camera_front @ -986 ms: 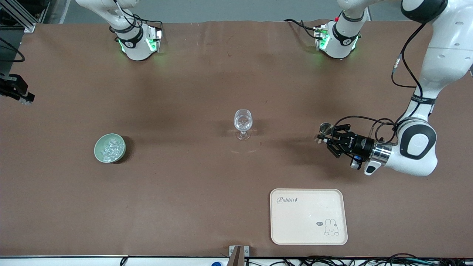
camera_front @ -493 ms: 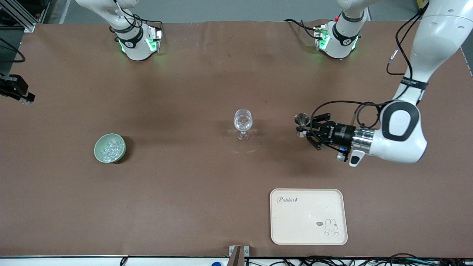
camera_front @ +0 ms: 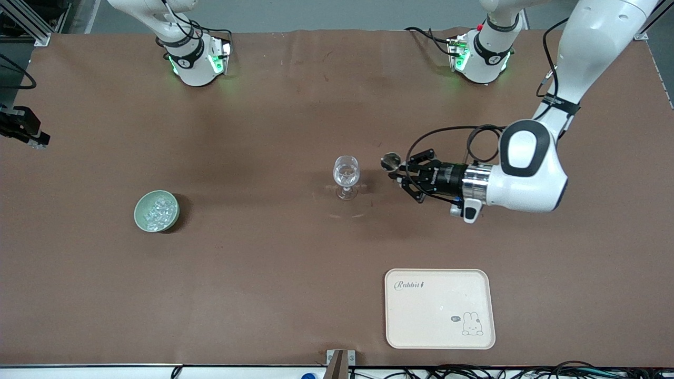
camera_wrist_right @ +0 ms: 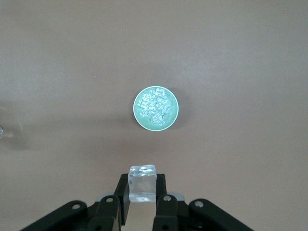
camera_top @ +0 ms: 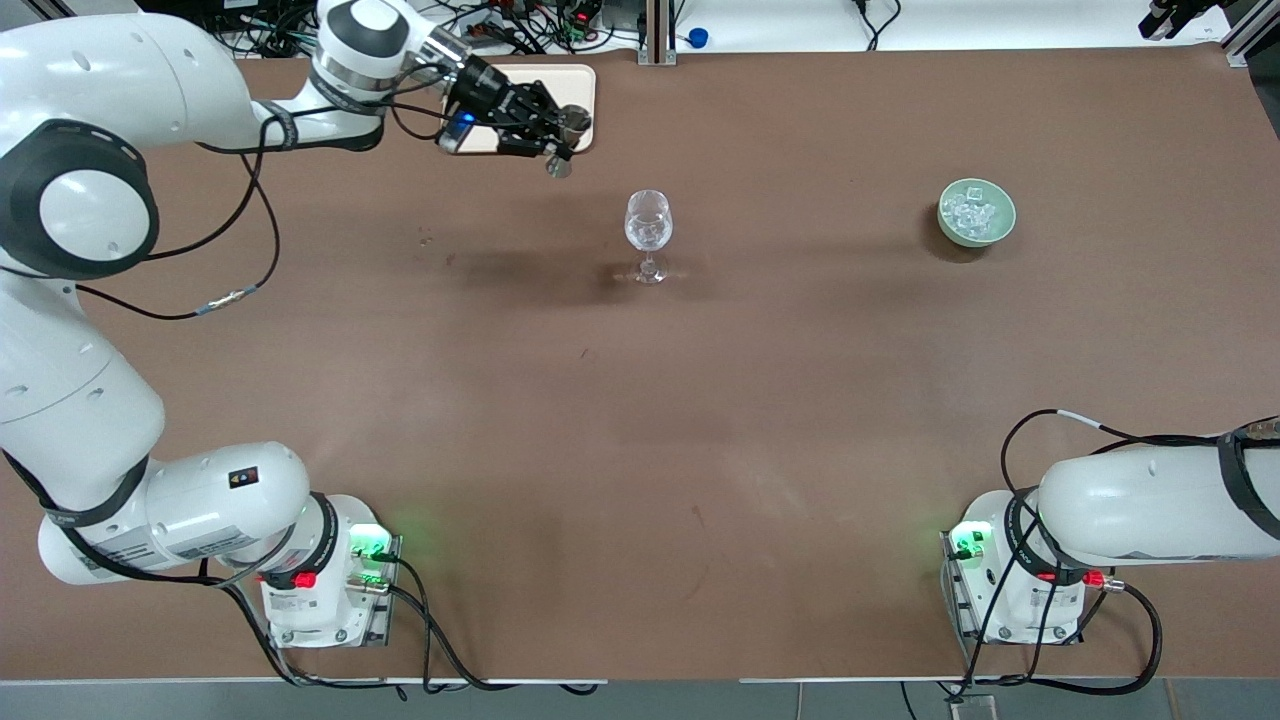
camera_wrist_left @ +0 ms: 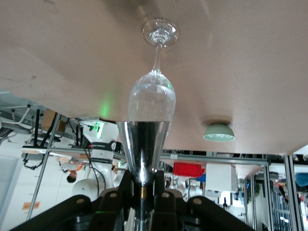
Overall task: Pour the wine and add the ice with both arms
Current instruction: 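Carry the metal jigger with the left gripper over the wine glass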
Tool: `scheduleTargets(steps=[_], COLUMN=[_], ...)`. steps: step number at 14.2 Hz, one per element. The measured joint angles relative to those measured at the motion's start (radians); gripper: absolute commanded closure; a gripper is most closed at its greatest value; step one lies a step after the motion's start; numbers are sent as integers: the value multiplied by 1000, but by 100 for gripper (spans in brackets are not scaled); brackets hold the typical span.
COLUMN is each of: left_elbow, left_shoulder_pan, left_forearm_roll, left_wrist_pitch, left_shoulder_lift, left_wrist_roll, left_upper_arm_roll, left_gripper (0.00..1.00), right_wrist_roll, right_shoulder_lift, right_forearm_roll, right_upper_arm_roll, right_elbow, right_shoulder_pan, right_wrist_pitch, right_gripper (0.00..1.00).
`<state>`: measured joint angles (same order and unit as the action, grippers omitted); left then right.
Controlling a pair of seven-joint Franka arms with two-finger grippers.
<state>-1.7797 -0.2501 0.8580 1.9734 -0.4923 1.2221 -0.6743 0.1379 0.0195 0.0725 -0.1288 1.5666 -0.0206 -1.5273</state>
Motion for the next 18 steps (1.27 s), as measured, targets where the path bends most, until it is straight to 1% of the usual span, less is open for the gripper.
scheduleTargets(steps=[5,9,11,18], left_elbow=[-6,-11,-14,-18], left_shoulder_pan=[47,105,122,161], left_forearm_roll=[-57,-62,-69,-211], left_wrist_pitch=[60,117,126,154], left_shoulder_lift=[14,14,14,14], left_wrist_roll=[80,131,143,297], left_upper_arm_roll=[1,1,1,1], left_gripper=[99,99,99,99], right_wrist_roll=[0,0,0,0], right_shoulder_lift=[0,0,0,0], right_forearm_roll=[0,0,0,0], right_upper_arm_roll=[0,0,0,0], right_elbow=[0,0,1,1], right_shoulder_pan=[0,0,0,0], right_wrist_pitch=[0,0,0,0], right_gripper=[95,95,95,95])
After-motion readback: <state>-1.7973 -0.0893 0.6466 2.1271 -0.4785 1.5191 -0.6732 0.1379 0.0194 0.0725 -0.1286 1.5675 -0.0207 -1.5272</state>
